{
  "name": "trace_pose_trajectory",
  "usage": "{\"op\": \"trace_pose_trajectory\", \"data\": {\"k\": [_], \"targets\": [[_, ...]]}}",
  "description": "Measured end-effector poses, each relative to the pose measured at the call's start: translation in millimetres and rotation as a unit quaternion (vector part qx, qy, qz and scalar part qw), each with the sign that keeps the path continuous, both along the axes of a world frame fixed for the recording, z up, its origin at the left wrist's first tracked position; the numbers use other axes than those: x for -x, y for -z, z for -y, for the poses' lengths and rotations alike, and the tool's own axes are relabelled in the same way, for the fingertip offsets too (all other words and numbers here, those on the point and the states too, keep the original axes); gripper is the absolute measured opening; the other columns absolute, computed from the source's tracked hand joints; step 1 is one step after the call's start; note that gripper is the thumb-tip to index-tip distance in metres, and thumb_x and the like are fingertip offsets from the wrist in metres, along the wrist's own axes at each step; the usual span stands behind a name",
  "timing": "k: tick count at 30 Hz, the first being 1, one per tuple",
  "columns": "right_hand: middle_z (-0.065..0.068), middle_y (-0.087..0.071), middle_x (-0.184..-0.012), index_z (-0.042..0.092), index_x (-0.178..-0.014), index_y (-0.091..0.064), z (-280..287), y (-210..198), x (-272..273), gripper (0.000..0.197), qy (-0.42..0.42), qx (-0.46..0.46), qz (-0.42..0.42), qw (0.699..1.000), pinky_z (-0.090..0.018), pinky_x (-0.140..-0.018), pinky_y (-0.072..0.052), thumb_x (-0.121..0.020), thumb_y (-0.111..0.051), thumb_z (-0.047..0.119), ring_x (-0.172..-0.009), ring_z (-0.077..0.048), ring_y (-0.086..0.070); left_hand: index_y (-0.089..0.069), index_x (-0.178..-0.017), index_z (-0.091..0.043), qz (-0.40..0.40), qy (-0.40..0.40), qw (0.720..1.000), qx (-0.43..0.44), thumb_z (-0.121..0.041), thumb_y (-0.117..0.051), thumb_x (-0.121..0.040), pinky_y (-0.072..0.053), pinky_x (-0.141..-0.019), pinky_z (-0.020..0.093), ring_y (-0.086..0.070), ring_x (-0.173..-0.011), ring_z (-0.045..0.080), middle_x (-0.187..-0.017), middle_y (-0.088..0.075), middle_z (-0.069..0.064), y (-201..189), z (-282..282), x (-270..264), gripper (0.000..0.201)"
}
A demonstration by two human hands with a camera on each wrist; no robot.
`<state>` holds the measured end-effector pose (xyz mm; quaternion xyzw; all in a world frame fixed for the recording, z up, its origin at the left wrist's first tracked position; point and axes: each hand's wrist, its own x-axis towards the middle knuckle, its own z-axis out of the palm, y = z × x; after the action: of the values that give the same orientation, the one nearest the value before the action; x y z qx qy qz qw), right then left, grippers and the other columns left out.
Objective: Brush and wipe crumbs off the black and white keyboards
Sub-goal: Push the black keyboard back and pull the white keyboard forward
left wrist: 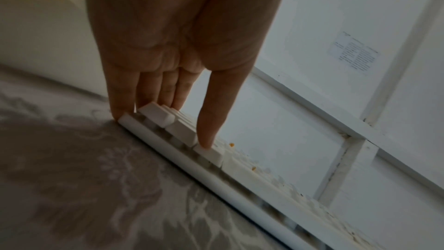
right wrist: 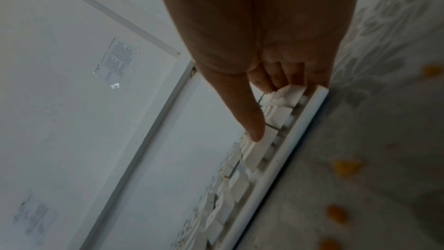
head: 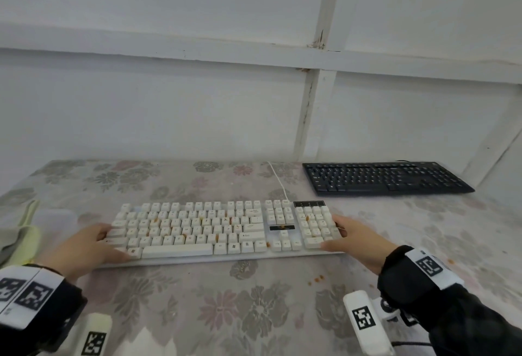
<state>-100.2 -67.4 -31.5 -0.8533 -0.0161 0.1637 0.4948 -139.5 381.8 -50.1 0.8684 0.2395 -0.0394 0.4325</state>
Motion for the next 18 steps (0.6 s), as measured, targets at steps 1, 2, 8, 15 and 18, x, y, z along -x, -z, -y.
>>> {"op": "trace_pose_trajectory", "data": {"k": [1,2,8,15,18], "targets": [[0.004,-0.069,-0.111,0.022,-0.117,-0.058,4.9,-0.3,4.1,0.044,0.002,0.001,-0.001,1.0,-0.027,-0.095,-0.047,-0.082,-0.067,-0.004,-0.104,-0.009,-0.064,-0.054,-0.118,0.002,0.001,0.001,1.0,-0.006,0.001,-0.085,-0.059,-0.037,-0.088,0.036,-0.052,-0.096,0.028,-0.107,-0.058,0.013,0.0,3.4,3.1,0.067],[0.005,-0.069,-0.111,0.022,-0.116,-0.058,9.4,-1.3,8.5,0.044,0.005,0.003,-0.002,1.0,-0.026,-0.094,-0.048,-0.082,-0.066,-0.004,-0.104,-0.009,-0.064,-0.052,-0.12,0.004,0.002,0.004,1.0,-0.009,0.002,-0.084,-0.058,-0.035,-0.087,0.034,-0.05,-0.096,0.026,-0.107,-0.056,0.014,-1.6,8.1,7.2,0.07],[0.007,-0.069,-0.108,0.026,-0.114,-0.057,33.3,-5.7,30.4,0.044,0.029,0.012,-0.006,0.999,-0.021,-0.086,-0.048,-0.083,-0.065,-0.005,-0.102,-0.006,-0.064,-0.053,-0.121,-0.002,-0.002,0.042,0.998,-0.036,-0.008,-0.085,-0.06,-0.036,-0.091,0.035,-0.051,-0.099,0.025,-0.117,-0.058,0.015,-6.8,29.7,24.1,0.069],[0.007,-0.068,-0.109,0.026,-0.112,-0.058,47.6,-8.1,43.0,0.04,0.044,0.045,-0.005,0.998,-0.023,-0.089,-0.047,-0.085,-0.065,-0.002,-0.102,-0.007,-0.063,-0.048,-0.129,-0.005,-0.014,0.053,0.996,-0.065,-0.007,-0.079,-0.07,-0.038,-0.1,0.04,-0.051,-0.107,0.027,-0.126,-0.055,0.014,-11.4,49.6,38.5,0.066],[0.01,-0.066,-0.107,0.03,-0.107,-0.057,48.8,-10.5,48.1,0.039,0.048,0.054,-0.004,0.997,-0.016,-0.08,-0.046,-0.085,-0.064,-0.002,-0.099,-0.004,-0.062,-0.047,-0.131,-0.006,-0.016,0.058,0.996,-0.073,-0.008,-0.08,-0.068,-0.035,-0.104,0.041,-0.05,-0.116,0.029,-0.13,-0.054,0.013,-14.0,54.4,44.7,0.071]]}}
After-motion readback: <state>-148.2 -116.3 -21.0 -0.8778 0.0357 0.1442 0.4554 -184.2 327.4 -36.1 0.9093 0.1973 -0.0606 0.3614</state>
